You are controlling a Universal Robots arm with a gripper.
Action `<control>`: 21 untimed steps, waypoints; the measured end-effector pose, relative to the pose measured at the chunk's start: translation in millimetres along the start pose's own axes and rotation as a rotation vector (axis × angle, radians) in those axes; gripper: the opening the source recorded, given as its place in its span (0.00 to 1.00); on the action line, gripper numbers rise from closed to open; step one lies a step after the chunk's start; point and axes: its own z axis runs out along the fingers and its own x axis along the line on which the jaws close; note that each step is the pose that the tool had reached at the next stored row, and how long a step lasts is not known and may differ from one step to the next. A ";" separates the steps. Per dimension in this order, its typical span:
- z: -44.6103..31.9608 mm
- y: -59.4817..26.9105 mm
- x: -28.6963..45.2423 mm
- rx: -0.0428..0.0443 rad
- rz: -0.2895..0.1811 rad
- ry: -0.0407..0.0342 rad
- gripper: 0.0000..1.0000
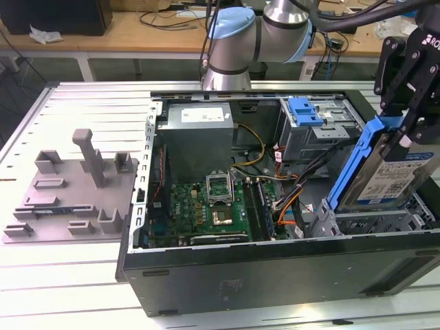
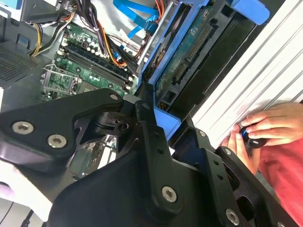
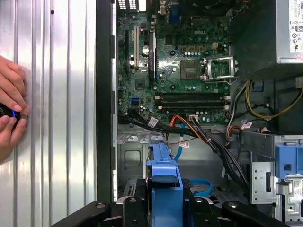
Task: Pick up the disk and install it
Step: 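Insert the disk into the insertion slot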
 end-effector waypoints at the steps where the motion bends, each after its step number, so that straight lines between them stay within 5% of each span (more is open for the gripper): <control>1: 0.8 -0.1 0.0 -0.0001 0.000 -0.0001 0.36; 21: 22.3 -0.8 0.0 -0.0009 0.000 -0.0002 0.36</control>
